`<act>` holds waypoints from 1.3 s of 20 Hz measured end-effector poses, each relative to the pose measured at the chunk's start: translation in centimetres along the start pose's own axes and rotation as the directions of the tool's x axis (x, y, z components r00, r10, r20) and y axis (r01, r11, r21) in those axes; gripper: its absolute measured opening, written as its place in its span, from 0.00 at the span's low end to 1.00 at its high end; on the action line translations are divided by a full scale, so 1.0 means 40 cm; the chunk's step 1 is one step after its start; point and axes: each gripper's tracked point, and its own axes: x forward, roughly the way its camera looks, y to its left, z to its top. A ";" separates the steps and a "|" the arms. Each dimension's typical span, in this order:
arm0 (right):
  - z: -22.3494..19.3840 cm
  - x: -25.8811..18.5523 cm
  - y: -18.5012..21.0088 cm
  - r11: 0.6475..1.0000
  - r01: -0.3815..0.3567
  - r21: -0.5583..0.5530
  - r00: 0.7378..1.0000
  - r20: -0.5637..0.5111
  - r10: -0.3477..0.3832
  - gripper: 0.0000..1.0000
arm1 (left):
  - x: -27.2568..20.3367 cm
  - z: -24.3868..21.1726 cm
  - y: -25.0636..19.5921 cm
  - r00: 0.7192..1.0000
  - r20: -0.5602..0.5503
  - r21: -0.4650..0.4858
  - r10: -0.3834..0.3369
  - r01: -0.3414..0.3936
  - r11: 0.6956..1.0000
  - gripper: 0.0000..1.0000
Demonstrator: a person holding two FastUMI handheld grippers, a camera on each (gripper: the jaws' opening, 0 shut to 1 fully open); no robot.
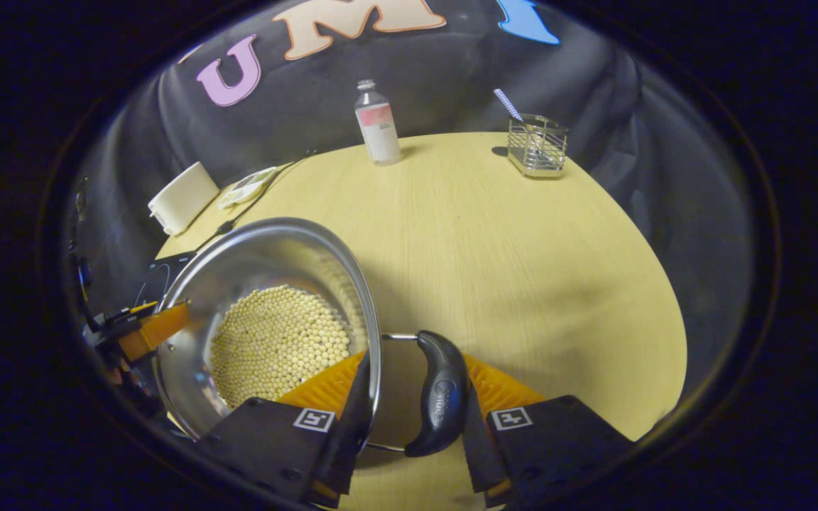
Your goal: First push the handle of the pot to place it horizontally, then grasp the pot with both hands and set it on the induction cooktop.
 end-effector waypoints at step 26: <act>0.133 -0.061 0.014 0.994 -0.080 -0.072 0.995 0.061 0.084 0.60 | -0.114 0.078 -0.010 0.992 0.057 -0.082 0.112 -0.107 0.991 0.67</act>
